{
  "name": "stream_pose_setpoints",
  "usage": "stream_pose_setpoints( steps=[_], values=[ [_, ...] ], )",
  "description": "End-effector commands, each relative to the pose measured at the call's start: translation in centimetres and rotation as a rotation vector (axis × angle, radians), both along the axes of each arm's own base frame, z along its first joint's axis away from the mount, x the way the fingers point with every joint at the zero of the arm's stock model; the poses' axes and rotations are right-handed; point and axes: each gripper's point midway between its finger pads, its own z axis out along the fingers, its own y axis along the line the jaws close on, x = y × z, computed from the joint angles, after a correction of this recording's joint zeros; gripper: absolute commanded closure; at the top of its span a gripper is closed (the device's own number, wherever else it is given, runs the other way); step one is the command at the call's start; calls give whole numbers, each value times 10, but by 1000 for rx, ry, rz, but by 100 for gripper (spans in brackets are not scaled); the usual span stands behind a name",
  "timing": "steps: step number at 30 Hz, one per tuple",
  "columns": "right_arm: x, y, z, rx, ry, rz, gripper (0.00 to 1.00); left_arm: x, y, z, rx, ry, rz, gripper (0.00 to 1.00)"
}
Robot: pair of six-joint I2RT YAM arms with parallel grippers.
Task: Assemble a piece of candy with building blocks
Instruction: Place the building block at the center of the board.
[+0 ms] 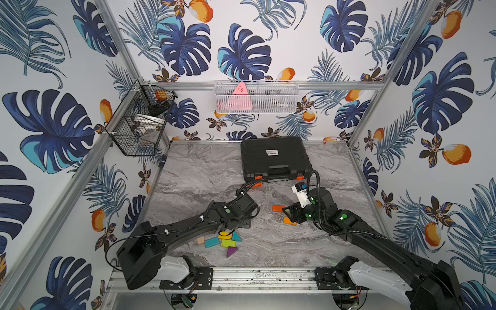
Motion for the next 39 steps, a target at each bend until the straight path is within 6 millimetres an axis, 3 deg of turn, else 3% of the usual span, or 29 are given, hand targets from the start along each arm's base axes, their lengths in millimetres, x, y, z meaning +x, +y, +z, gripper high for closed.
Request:
stream_pose_setpoints(
  steps=[1, 5, 10, 18, 27, 39],
  values=[
    [18, -16, 8, 20, -78, -146, 28, 4, -39, -4, -65, -1, -4, 45],
    [26, -35, 4, 5, -106, -267, 27, 5, -79, -24, -67, 18, -46, 45],
    [33, -58, -8, -18, -107, -392, 27, 6, -104, -46, -48, 52, -63, 44],
    [36, -79, -10, -9, -131, -482, 26, 18, -121, -61, -27, 58, -60, 42],
    [34, -77, -16, -2, -117, -476, 26, 31, -132, -68, -9, 50, -60, 40],
    [33, -75, -17, 11, -113, -461, 25, 35, -139, -65, -31, 52, -71, 26]
  ],
)
